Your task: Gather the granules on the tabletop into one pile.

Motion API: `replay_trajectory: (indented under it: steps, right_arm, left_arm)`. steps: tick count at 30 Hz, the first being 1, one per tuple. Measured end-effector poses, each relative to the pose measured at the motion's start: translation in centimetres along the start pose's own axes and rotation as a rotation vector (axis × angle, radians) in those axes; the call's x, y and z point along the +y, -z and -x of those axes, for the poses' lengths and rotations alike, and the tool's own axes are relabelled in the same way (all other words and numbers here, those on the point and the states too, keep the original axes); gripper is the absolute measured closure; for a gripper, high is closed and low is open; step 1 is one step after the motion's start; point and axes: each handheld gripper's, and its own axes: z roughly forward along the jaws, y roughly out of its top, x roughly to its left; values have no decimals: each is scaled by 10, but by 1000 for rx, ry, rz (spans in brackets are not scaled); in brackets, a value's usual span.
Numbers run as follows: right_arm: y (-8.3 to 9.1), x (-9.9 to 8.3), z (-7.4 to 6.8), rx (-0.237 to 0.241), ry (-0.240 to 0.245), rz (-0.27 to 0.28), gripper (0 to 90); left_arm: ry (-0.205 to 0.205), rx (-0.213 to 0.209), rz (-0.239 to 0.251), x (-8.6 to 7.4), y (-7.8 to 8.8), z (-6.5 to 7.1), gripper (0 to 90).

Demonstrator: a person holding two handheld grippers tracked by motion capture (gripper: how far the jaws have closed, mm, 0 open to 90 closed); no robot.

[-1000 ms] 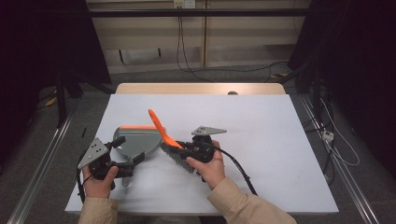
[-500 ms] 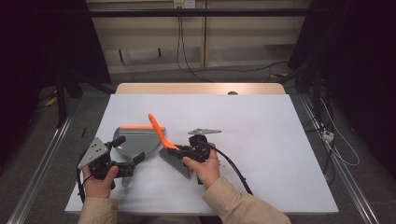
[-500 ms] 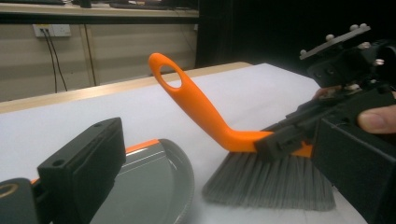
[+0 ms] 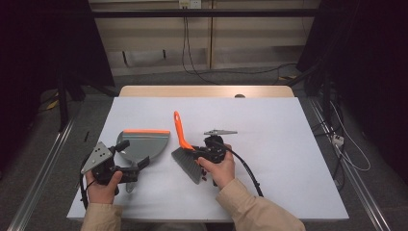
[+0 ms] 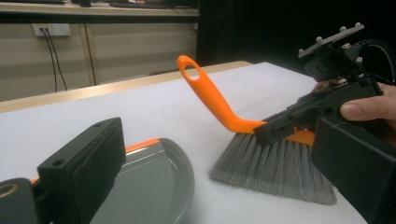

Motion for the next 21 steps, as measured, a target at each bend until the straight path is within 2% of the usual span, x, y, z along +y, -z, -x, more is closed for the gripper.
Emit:
replay_trajectory:
  steps: [21]
  right_arm:
    - [25, 2, 25, -69, -49, 23, 710]
  left_arm:
    - [-8, -3, -2, 1, -2, 1, 32]
